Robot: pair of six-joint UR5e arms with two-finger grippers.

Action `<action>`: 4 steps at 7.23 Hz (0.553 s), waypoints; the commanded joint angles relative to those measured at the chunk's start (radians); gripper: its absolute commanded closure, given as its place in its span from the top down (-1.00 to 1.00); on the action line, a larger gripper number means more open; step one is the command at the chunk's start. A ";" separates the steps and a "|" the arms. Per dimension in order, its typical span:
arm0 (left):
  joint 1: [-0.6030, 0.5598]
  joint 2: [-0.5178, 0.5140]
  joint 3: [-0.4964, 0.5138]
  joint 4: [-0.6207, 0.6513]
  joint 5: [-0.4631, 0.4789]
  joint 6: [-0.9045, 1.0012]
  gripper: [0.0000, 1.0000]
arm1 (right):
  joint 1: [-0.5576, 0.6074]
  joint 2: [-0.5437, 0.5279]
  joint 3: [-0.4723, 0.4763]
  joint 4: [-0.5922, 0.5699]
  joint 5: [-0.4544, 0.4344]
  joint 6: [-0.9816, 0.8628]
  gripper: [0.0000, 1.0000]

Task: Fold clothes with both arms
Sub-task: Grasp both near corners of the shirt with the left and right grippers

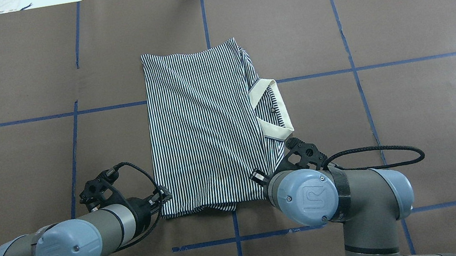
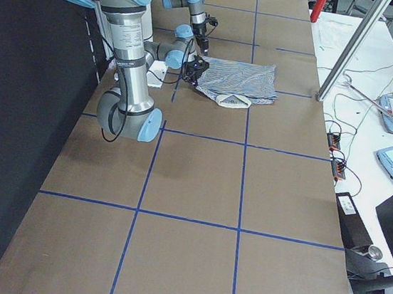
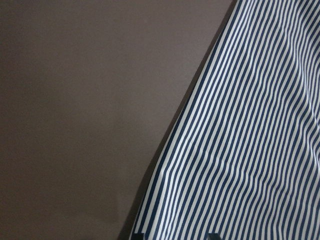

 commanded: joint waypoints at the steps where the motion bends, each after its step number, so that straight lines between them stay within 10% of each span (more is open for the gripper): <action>1: 0.001 0.002 0.010 0.001 -0.001 0.002 0.04 | 0.000 0.001 0.001 0.000 0.000 0.000 -1.00; 4: 0.002 -0.003 0.019 0.001 -0.001 0.002 0.02 | 0.000 -0.001 0.001 0.000 0.000 0.000 -1.00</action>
